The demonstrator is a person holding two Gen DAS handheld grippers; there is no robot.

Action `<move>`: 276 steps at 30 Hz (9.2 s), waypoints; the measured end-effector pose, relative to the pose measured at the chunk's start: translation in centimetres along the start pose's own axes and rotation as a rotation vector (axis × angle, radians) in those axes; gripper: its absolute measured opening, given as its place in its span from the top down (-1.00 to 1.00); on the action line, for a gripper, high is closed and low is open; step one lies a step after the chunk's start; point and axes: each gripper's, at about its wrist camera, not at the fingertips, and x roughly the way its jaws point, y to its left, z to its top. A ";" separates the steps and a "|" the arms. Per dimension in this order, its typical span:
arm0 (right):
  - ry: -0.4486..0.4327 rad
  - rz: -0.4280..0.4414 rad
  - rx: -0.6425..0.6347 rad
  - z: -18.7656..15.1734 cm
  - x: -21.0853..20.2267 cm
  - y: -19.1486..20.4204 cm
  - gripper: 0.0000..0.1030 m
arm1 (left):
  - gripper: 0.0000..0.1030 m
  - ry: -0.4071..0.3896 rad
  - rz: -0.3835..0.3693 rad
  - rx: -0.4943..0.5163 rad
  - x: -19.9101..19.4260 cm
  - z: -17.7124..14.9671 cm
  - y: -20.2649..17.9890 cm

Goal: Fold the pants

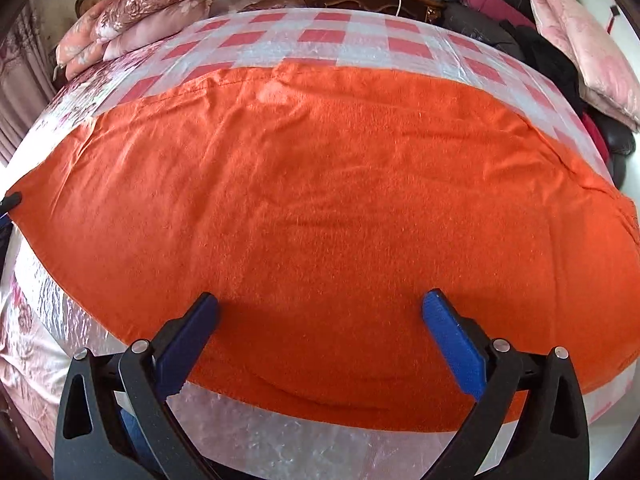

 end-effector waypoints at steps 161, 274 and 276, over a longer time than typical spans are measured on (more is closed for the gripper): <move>-0.109 -0.046 0.000 0.8 -0.3 -2.6 -0.56 | 0.32 0.073 0.011 0.758 10.5 -9.5 -23.0; -0.117 -0.070 -0.024 1.1 -1.3 -1.0 -0.89 | 0.23 -0.061 0.103 0.647 1.8 -17.1 -19.7; -0.129 -0.002 -0.004 2.4 -1.7 -1.5 -0.87 | 0.23 -0.082 0.077 0.667 1.7 -15.2 -20.6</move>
